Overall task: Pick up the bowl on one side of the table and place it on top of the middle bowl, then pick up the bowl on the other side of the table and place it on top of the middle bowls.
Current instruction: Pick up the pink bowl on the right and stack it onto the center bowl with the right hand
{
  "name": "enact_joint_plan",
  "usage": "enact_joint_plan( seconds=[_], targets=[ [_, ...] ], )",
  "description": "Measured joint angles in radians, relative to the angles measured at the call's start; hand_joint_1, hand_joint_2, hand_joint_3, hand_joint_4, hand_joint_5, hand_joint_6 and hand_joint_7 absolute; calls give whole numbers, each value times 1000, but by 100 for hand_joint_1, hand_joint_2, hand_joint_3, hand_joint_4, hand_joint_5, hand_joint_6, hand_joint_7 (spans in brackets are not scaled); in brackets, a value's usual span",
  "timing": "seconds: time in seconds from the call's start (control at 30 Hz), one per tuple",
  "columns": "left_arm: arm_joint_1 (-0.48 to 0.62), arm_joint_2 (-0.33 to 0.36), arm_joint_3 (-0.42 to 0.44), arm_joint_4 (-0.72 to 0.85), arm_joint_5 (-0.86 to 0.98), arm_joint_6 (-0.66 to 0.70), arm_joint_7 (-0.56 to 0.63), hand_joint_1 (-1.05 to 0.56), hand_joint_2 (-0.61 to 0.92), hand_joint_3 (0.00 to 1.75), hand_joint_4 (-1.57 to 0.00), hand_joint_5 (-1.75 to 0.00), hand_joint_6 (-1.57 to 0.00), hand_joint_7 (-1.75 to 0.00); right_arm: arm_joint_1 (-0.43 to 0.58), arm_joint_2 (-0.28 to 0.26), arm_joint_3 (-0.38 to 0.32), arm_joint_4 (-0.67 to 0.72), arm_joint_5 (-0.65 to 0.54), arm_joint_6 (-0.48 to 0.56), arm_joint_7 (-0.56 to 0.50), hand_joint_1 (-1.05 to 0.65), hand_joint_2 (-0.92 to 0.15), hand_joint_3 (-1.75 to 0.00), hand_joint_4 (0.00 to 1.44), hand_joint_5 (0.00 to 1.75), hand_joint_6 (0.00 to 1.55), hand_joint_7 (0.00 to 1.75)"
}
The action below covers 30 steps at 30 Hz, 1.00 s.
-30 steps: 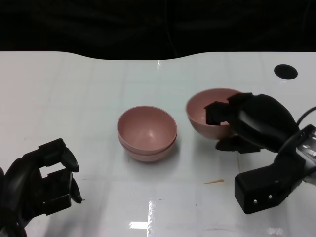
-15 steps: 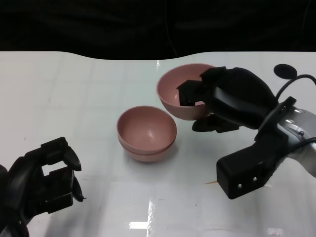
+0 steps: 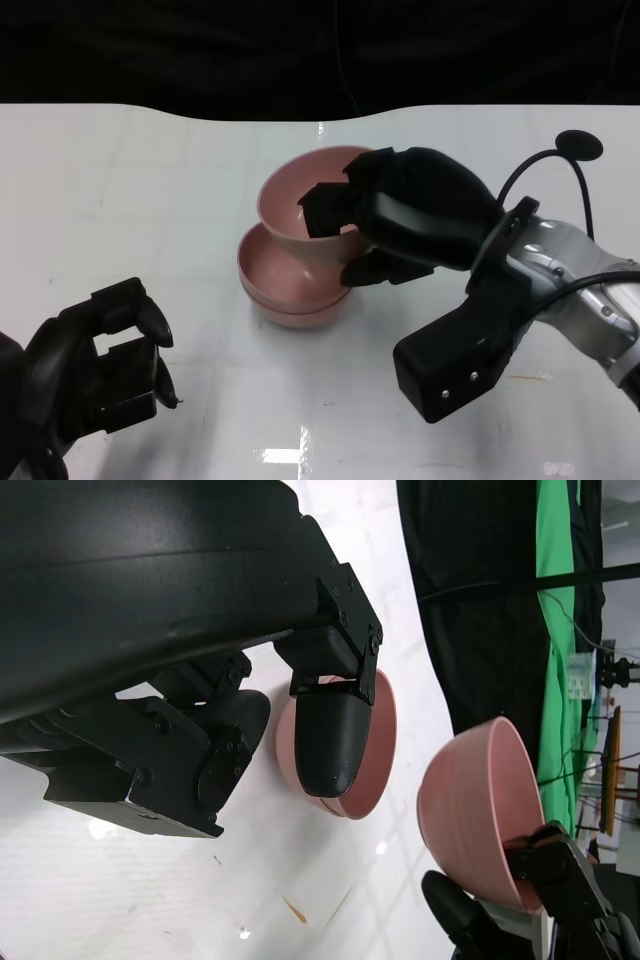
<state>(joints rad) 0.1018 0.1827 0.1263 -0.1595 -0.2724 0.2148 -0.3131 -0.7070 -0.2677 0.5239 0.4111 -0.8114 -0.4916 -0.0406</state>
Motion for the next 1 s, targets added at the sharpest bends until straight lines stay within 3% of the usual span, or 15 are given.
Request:
enact_joint_plan(
  seconds=[0.07, 0.17, 0.37, 0.87, 1.0],
  targets=[
    [1, 0, 0, 0, 0, -6, 0, 19, 66, 128, -84, -175, -70, -175, 0, 10, 8, 24, -1, -11, -19, -28, -92, -14, 82, 175, 70, 148],
    [2, -1, -1, 0, 0, -8, 0, 19, 65, 130, -84, -175, -71, -175, -3, 34, 22, 81, -5, -34, -73, -27, -92, -14, 83, 175, 64, 164],
    [7, -3, -3, 1, 1, -11, 0, 19, 64, 130, -84, -175, -71, -175, -17, 59, 41, 181, -43, -66, -180, -27, -92, -16, 83, 175, 59, 174],
    [16, -5, -18, 21, 4, -65, -12, 20, 64, 130, -84, -175, -70, -175, -76, 107, 85, 390, -67, -100, -284, -26, -92, -17, 80, 175, 57, 175],
    [19, -9, -23, 21, 13, -65, -11, 20, 64, 130, -84, -175, -70, -175, -91, 122, 105, 432, -75, -100, -305, -30, -92, -24, 78, 175, 59, 160]
  ],
)
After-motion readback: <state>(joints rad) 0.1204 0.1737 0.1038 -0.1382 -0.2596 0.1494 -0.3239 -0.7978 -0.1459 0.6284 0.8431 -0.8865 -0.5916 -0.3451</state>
